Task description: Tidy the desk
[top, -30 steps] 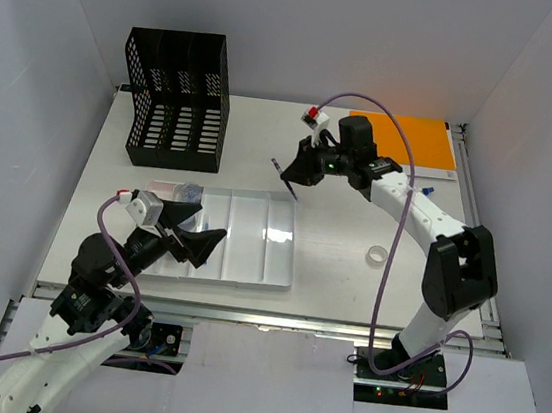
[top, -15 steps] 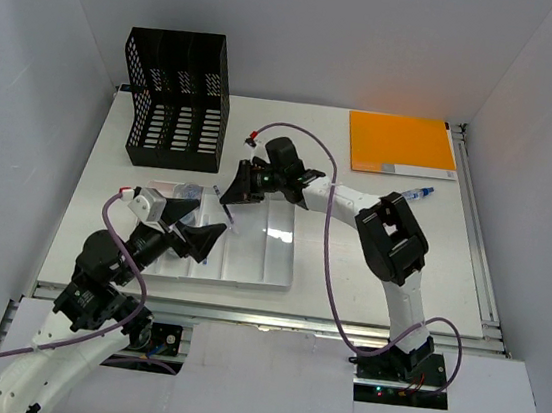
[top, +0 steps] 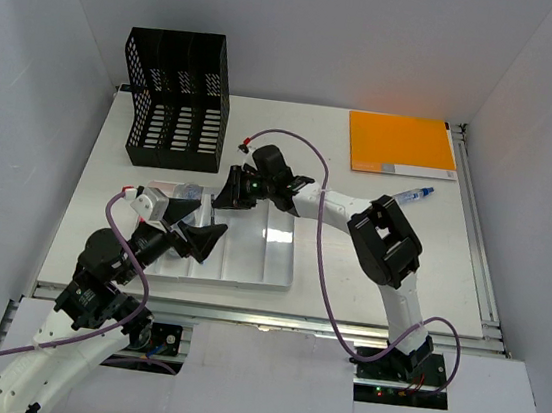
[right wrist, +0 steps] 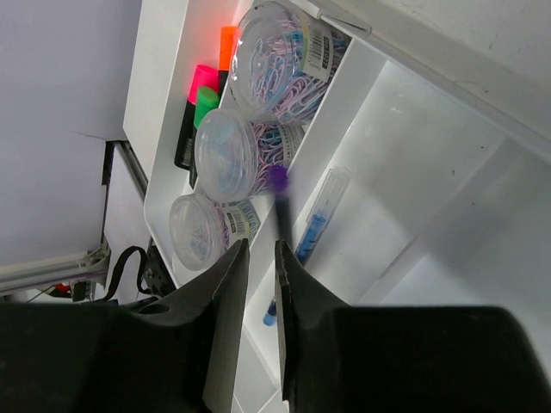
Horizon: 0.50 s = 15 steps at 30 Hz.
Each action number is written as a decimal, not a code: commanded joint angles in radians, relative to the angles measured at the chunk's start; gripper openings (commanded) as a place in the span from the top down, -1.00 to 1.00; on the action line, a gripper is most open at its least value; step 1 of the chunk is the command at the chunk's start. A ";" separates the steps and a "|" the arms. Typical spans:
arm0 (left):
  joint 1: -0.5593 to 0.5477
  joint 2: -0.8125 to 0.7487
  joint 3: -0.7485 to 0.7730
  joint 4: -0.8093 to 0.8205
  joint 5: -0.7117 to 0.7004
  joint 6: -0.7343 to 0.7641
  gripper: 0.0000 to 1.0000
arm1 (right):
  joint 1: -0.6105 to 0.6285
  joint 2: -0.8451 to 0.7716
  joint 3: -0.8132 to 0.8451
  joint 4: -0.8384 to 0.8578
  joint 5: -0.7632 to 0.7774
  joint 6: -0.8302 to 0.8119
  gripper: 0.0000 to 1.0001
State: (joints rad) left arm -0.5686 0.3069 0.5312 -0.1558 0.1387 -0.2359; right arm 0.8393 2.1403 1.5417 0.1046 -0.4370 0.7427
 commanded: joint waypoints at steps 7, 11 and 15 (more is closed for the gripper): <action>0.003 0.002 0.000 0.007 0.018 0.006 -0.96 | 0.016 -0.029 0.035 -0.024 0.063 -0.114 0.35; 0.002 0.021 0.001 0.008 0.045 0.002 -0.96 | -0.019 -0.120 0.041 -0.050 0.055 -0.285 0.31; 0.003 0.063 0.007 0.010 0.098 -0.007 -0.96 | -0.113 -0.254 0.010 -0.117 -0.246 -0.659 -0.03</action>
State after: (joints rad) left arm -0.5686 0.3264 0.5312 -0.1524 0.1701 -0.2366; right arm 0.8192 2.0842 1.5415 0.0214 -0.4330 0.4705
